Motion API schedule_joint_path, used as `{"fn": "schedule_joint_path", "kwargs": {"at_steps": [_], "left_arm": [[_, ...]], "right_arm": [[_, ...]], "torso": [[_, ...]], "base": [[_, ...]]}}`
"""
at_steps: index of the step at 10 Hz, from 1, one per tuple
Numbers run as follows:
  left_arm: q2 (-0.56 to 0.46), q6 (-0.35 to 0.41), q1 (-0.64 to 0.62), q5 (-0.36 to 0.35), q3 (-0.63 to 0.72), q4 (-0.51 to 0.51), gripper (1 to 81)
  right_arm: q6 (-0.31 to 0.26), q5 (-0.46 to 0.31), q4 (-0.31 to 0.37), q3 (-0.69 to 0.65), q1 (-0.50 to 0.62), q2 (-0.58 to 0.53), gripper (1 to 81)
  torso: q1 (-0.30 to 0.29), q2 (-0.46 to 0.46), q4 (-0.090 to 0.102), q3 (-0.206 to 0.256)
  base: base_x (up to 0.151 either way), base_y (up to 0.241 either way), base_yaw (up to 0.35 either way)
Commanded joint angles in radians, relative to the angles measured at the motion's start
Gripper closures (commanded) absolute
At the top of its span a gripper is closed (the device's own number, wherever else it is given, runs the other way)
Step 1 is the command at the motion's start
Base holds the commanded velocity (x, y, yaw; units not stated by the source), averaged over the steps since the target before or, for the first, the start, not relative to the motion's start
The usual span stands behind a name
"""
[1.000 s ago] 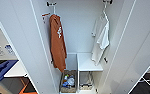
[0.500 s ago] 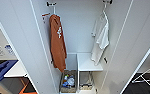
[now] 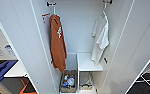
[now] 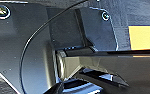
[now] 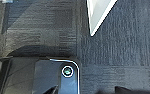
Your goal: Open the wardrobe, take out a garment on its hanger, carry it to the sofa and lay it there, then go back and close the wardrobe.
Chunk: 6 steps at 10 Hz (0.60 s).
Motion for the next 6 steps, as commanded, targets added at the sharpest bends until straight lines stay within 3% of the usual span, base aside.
{"fn": "schedule_joint_path", "kwargs": {"at_steps": [1, 5, 6], "left_arm": [[-0.002, 0.000, -0.027, 0.036, 0.006, 0.013, 1.0], [-0.016, 0.001, -0.027, 0.036, 0.004, 0.015, 1.0], [-0.018, 0.000, -0.025, 0.038, 0.006, 0.015, 1.0]], "right_arm": [[0.005, 0.003, 0.055, 0.009, -0.065, -0.002, 1.0], [-0.005, 0.015, 0.058, 0.008, -0.204, 0.027, 1.0], [-0.005, 0.065, 0.060, 0.003, -0.230, 0.033, 1.0]], "torso": [[0.000, 0.000, 0.000, 0.000], [0.000, 0.000, 0.000, 0.000], [0.000, 0.000, 0.000, 0.000]], "base": [[0.000, 0.000, 0.000], [0.000, 0.000, 0.000], [0.000, 0.000, 0.000]]}}
